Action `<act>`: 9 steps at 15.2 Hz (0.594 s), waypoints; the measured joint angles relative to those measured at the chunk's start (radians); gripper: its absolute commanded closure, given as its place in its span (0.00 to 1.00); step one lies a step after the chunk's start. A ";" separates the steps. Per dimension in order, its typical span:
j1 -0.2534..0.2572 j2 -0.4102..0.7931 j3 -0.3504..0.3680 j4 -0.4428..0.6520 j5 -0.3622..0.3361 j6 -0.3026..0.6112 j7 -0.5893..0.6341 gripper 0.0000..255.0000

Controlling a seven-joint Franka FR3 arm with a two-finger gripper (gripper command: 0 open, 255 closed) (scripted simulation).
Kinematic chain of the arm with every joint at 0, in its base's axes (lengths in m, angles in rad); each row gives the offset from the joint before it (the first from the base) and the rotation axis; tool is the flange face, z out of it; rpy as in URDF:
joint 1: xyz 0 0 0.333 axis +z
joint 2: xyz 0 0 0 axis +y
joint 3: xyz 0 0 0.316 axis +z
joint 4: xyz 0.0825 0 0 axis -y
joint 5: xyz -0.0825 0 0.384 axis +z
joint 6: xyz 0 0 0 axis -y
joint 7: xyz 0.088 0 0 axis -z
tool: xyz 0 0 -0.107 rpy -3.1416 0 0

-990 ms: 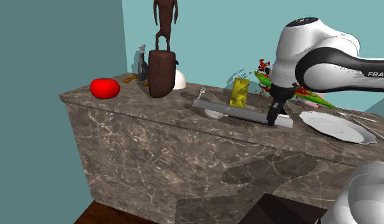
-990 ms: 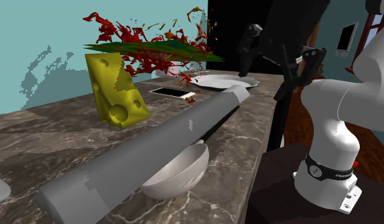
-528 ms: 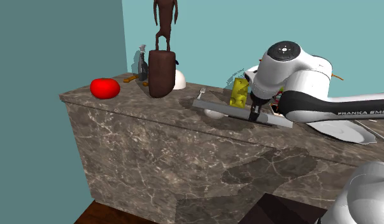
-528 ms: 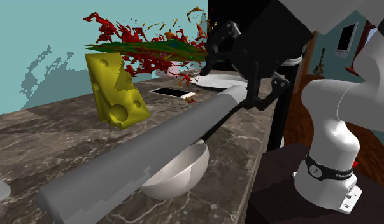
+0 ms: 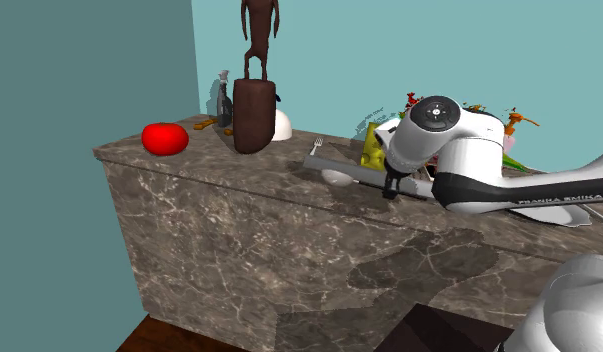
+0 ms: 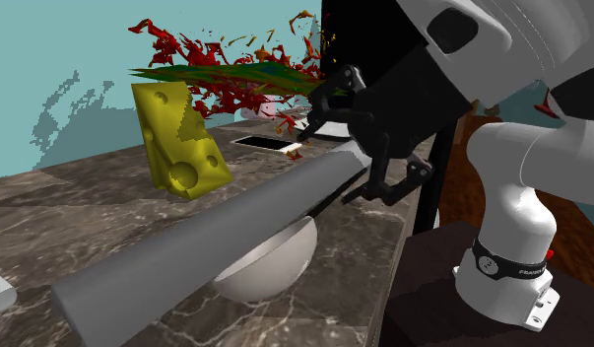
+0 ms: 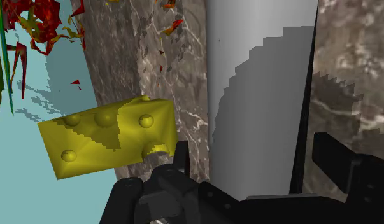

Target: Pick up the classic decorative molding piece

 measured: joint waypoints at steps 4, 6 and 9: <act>-0.005 0.007 0.003 -0.015 -0.011 0.017 0.017 1.00; -0.006 0.007 0.003 -0.014 -0.012 0.018 0.018 1.00; -0.006 0.007 0.003 -0.014 -0.013 0.018 0.019 1.00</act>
